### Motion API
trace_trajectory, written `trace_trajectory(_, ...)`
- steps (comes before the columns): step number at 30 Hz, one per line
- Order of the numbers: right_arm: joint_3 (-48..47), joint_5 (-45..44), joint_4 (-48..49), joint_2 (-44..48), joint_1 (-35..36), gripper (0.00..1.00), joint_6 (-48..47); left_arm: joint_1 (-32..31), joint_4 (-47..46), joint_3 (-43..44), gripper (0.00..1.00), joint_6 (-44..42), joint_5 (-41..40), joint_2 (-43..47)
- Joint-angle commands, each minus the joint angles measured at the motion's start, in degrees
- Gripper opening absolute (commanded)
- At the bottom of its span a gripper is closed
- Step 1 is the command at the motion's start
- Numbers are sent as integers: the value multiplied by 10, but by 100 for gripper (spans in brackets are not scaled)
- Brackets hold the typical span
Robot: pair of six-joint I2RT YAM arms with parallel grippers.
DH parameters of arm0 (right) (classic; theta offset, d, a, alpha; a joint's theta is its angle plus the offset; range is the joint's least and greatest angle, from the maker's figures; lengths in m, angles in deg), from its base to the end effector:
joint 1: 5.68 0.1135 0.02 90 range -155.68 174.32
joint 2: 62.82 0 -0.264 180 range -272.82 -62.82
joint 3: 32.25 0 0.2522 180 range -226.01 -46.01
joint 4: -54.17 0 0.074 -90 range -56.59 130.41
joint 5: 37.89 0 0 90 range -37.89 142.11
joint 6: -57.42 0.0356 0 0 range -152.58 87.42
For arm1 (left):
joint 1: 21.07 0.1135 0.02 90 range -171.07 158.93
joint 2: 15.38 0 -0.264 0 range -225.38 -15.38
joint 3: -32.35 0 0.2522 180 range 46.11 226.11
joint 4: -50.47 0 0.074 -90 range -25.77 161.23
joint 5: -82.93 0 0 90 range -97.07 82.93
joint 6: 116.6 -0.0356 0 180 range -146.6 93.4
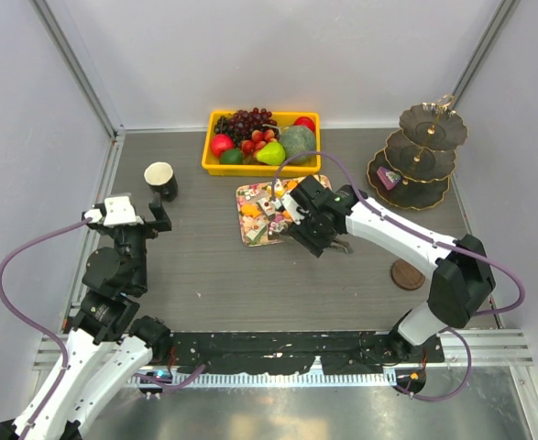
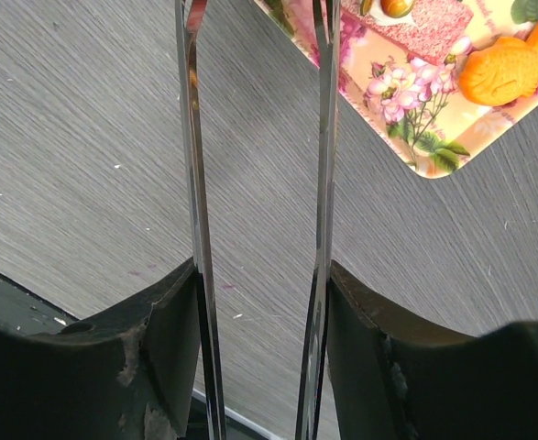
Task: Serve the afternoon tea
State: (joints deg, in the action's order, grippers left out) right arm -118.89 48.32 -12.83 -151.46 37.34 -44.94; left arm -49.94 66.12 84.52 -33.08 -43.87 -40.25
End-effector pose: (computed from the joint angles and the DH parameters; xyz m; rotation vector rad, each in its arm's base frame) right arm 0.2246 0.2064 0.2664 -1.2724 2.4611 0.0474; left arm 0.1022 -0.0320 0.3609 -0.1114 1.4050 0.1149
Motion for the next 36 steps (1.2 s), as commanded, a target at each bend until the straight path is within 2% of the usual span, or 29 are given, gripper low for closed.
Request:
trace_trajectory(1, -24, -7, 0, -7, 4, 56, -20, 2, -35, -1, 99, 0, 6, -3)
trace_trajectory(11, -27, 2, 8, -29, 5, 54, -29, 2, -34, -1, 99, -1, 5, -4)
trace_trajectory(20, -31, 12, -27, 6, 7, 31, -18, 3, -34, -2, 99, -2, 6, 0)
trace_trajectory(23, -21, 21, -27, 45, 7, 19, -12, 2, -35, -1, 99, -3, 6, 1)
trace_trajectory(31, -16, 24, -26, 130, -5, 14, 37, 2, -35, 0, 99, -5, 4, 2)
trace_trajectory(36, -25, 7, -47, 160, -70, 15, 84, 2, -36, 0, 99, -4, 4, 3)
